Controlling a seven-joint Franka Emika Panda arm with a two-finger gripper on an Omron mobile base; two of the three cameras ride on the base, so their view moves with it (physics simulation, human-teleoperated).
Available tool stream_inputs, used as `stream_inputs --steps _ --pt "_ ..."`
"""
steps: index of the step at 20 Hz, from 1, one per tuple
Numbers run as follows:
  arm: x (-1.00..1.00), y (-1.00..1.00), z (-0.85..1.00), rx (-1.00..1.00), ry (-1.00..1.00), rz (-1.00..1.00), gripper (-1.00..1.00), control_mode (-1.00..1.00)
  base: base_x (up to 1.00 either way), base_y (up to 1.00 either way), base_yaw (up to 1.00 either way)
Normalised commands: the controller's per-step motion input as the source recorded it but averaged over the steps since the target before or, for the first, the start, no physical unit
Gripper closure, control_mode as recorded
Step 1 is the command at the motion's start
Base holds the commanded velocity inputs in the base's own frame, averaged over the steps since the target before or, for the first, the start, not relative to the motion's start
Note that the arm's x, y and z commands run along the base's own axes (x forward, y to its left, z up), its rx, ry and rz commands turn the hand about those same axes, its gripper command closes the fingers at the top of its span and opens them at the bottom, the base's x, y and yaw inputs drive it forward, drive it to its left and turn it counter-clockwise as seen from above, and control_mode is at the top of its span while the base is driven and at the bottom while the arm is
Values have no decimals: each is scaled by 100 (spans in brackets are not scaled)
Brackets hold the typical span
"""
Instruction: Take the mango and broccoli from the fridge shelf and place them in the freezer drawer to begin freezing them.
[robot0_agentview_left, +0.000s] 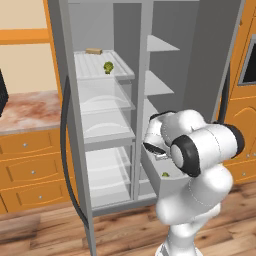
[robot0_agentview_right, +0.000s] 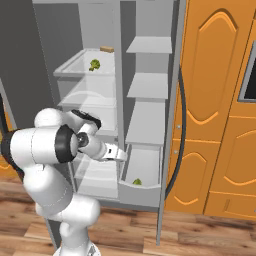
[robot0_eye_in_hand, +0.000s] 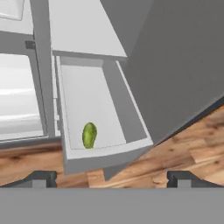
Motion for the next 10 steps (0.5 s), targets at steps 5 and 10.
stream_inputs --steps 5,10 --pt "2 -9 98 -13 -3 0 -100 -100 0 0 0" --pt "-5 -25 84 -38 -4 2 -100 -100 0 0 0"
